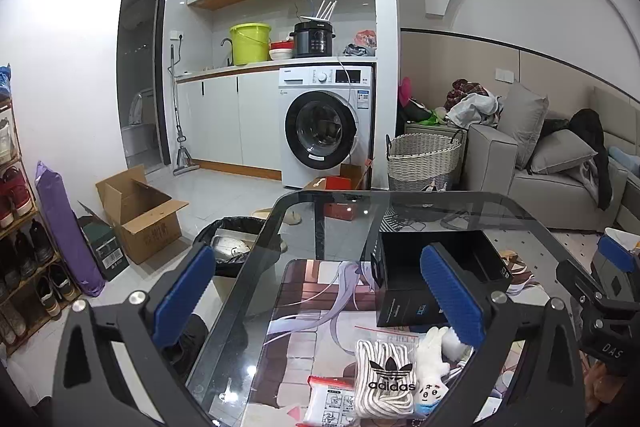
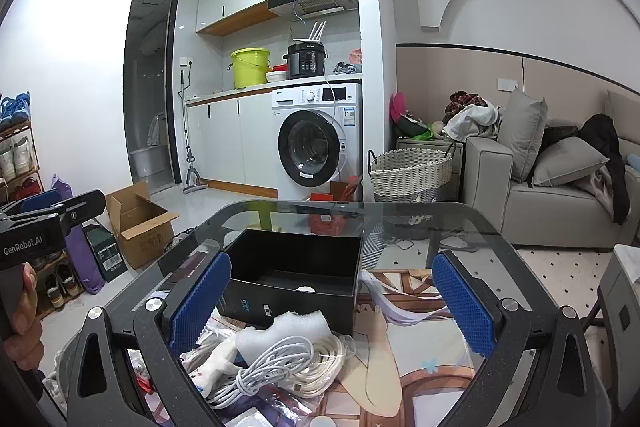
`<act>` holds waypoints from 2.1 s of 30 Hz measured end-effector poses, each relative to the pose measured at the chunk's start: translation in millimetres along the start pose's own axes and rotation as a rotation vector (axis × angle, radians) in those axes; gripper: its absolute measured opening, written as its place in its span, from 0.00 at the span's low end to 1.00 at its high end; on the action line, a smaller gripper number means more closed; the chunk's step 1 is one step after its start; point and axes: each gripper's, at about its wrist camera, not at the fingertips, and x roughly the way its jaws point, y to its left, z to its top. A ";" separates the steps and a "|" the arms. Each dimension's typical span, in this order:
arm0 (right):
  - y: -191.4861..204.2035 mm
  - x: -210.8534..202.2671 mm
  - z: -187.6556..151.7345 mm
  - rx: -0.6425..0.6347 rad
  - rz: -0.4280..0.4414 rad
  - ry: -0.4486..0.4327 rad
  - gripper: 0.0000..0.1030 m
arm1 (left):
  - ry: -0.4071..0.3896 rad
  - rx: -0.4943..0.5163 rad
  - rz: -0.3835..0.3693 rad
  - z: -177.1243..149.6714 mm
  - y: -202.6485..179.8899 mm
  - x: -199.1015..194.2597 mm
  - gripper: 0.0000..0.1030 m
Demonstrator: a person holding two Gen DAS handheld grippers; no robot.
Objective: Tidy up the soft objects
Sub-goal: 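Move both tools toward the cluttered items on the glass table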
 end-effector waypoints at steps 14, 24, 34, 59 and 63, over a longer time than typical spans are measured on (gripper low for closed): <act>-1.3 -0.1 -0.2 -0.001 0.004 -0.001 1.00 | 0.034 0.011 -0.038 -2.5 -1.0 4.8 1.00; -1.3 1.9 -7.7 -0.007 0.011 0.013 1.00 | 0.055 0.017 -0.021 -3.2 -1.7 10.6 1.00; -0.7 5.8 -8.0 -0.010 0.012 0.019 1.00 | 0.049 0.014 -0.014 -3.2 0.4 9.9 1.00; -4.3 31.4 -7.7 0.047 0.104 0.185 1.00 | 0.217 0.051 0.005 0.6 -11.4 28.8 1.00; 0.5 35.9 -9.8 0.041 0.149 0.239 0.98 | 0.439 0.158 -0.020 -16.8 -23.8 62.0 1.00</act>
